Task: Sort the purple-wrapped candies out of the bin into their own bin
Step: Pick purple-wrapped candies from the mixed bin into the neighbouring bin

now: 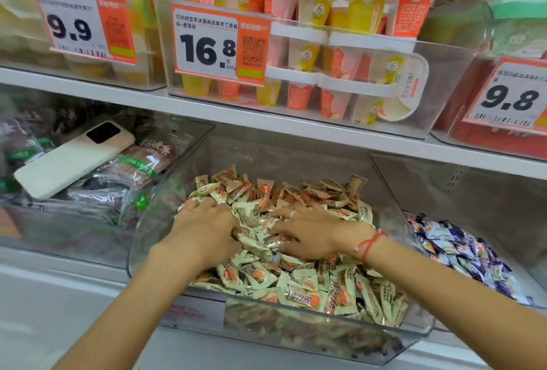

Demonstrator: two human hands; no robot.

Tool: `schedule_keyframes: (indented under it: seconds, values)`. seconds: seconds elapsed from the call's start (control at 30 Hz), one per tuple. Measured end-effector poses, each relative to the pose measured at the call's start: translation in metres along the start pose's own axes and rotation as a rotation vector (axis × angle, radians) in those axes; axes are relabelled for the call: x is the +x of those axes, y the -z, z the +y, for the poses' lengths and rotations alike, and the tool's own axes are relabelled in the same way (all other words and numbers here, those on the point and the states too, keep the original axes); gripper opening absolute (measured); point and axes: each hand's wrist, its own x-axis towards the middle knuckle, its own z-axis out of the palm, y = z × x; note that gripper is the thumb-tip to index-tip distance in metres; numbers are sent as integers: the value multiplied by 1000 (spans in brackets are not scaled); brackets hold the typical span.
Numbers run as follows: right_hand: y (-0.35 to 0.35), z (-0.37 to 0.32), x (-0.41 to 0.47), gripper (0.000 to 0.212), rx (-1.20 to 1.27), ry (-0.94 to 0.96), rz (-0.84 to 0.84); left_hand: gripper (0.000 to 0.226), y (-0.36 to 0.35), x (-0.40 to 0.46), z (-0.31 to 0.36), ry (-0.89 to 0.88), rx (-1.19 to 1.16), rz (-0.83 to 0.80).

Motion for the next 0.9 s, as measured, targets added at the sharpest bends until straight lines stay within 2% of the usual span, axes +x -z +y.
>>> schedule_keyframes:
  seconds: [0.1,0.2,0.27,0.3,0.4,0.47,0.53,0.57,0.7,0.83,0.9]
  values:
    - [-1,0,-36,46,-63,56,21,34,4,1,-9,8,-138,-57]
    - [6,-2,-71,45,44,82,-14,38,8,3,-3,-27,-198,39]
    - [12,-1,-89,44,104,96,-71,35,6,10,4,-126,-203,107]
    - [15,1,-96,43,119,107,-94,37,3,12,7,-183,-208,91]
    - [26,5,-103,41,202,107,-121,40,-9,18,8,-273,-136,-103]
    - [35,7,-92,38,316,91,7,36,-14,18,6,-282,-62,-128]
    - [39,9,-71,32,301,41,198,31,-12,16,5,-233,-34,-36]
    - [36,9,-58,32,254,5,239,28,-12,15,5,-192,-34,25]
    - [8,2,-4,57,125,-46,113,24,-12,10,6,-82,-14,197]
    - [10,5,21,32,154,18,192,23,-8,7,0,-5,-20,321]
    - [18,15,22,24,285,5,188,21,-8,7,-2,26,-58,329]
